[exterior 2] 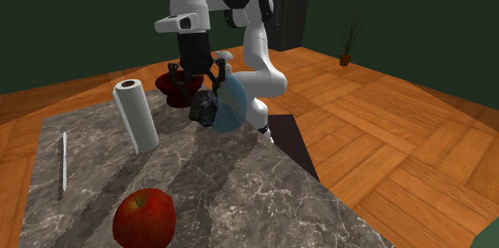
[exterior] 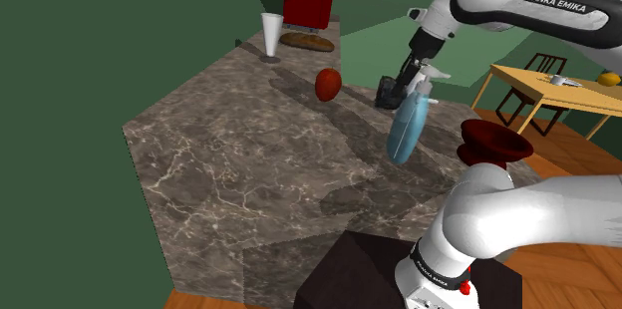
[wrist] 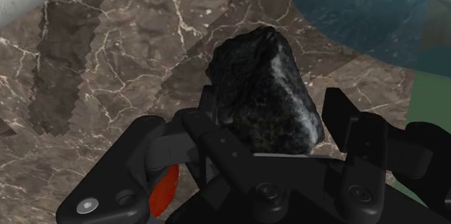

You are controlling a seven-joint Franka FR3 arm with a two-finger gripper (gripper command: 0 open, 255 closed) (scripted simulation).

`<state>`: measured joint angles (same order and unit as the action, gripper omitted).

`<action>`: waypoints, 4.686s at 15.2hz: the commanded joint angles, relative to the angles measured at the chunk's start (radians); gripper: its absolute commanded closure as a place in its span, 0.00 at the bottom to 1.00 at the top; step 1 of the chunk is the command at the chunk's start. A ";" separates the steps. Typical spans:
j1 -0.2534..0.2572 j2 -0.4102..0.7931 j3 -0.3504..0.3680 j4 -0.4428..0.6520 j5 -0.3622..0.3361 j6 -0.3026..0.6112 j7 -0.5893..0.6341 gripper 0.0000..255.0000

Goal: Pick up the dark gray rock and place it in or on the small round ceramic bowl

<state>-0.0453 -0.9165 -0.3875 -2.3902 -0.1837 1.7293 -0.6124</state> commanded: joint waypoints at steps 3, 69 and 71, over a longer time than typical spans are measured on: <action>0.009 0.019 0.011 0.065 0.012 -0.046 0.003 1.00; -0.180 -0.386 -0.302 0.241 -0.355 -0.530 -0.465 0.00; -0.165 -0.347 -0.285 0.319 -0.338 -0.568 -0.476 0.00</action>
<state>-0.2182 -1.2835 -0.6844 -2.1080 -0.5339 1.1796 -1.0869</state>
